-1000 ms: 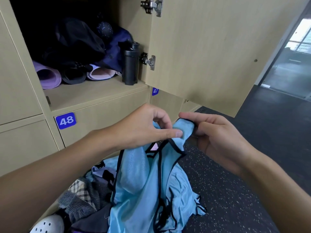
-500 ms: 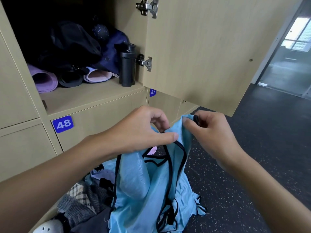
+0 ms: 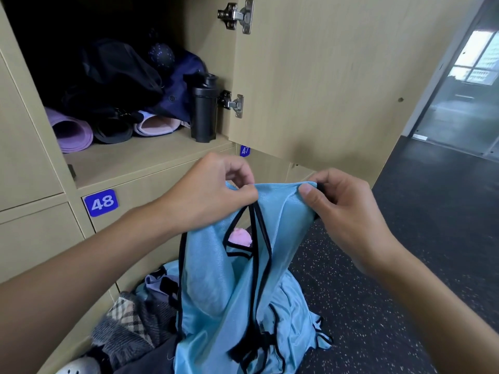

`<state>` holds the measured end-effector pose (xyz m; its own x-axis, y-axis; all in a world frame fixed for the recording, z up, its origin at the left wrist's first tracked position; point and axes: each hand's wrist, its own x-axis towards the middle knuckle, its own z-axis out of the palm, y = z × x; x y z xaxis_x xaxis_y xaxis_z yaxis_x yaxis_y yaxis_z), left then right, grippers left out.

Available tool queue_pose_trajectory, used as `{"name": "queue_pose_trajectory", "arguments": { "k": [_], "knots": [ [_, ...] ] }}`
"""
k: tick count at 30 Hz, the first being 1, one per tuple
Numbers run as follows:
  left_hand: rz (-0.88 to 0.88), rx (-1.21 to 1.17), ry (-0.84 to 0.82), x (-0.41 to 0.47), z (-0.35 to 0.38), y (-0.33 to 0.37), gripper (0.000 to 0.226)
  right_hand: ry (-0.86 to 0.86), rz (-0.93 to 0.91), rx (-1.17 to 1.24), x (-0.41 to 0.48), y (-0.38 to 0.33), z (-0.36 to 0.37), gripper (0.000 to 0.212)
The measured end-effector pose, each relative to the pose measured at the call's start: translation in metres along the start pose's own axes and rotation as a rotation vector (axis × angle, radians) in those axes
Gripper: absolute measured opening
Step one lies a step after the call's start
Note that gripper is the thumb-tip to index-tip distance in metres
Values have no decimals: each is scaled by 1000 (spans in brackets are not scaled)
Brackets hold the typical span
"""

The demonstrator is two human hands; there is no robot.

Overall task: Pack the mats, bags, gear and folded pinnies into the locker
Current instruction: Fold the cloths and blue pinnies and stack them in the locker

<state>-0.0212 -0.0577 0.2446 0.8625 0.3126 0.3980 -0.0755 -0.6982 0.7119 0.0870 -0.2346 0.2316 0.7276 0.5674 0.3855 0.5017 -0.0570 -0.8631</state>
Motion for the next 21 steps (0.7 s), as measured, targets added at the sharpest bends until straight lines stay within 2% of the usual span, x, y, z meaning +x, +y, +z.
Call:
{"name": "queue_pose_trajectory", "arguments": {
  "k": [7, 9, 10, 12, 14, 16, 19, 21],
  "knots": [
    [-47, -39, 23, 1, -3, 6, 15, 180, -73, -70, 6, 0, -7, 21],
    [-79, -105, 20, 0, -4, 7, 6, 216, -74, -41, 7, -2, -10, 19],
    [-96, -140, -7, -1, -4, 8, 9, 212, -71, -39, 6, -3, -10, 17],
    [-107, -156, -80, -4, 0, 9, 46, 196, -74, -59, 3, -6, -6, 15],
    [-83, -156, -117, -8, 7, 15, 60, 201, -92, -95, 0, -10, -1, 18],
    [-66, -144, -128, -11, 14, 21, 53, 206, -99, -79, -1, -13, 2, 20],
    [-24, -67, -117, -10, 19, 25, 20, 186, -87, 6, -1, -15, 4, 21],
    [-12, -28, -89, -9, 17, 23, 11, 169, -85, 35, -2, -15, 4, 21]
  ]
}}
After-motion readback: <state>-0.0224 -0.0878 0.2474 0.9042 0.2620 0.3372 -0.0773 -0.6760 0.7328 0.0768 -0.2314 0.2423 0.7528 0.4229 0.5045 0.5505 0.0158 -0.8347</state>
